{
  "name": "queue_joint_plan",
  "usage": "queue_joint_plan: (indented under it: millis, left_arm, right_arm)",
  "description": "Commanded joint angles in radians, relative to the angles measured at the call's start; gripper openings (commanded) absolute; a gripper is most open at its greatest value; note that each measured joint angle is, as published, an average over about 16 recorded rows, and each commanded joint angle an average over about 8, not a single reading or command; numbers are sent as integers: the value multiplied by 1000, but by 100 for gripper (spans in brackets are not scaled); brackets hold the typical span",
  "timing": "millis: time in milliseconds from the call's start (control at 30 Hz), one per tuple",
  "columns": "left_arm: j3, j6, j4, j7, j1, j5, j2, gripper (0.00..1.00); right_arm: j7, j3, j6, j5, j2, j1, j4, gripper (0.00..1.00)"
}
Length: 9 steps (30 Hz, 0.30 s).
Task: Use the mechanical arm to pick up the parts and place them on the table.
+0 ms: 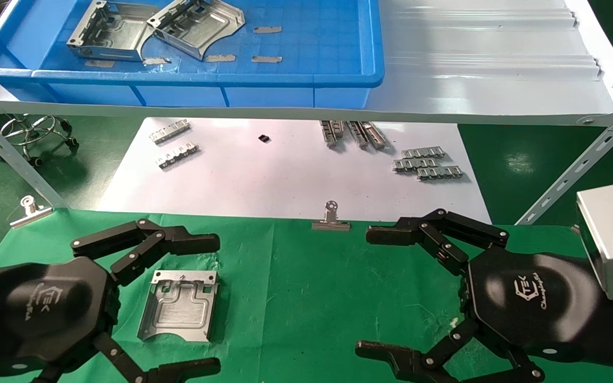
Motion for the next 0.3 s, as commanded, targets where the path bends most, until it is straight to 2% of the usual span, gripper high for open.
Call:
queue_joint_plan:
  millis: [33, 300]
  left_arm:
    - [-16, -2, -24, -17, 13, -5, -6, 100]
    - [-7, -2, -10, -7, 6, -4, -3, 100]
  right_arm:
    - [0, 0, 0, 0, 0, 0, 0, 100]
    - [0, 0, 0, 0, 0, 0, 0, 100]
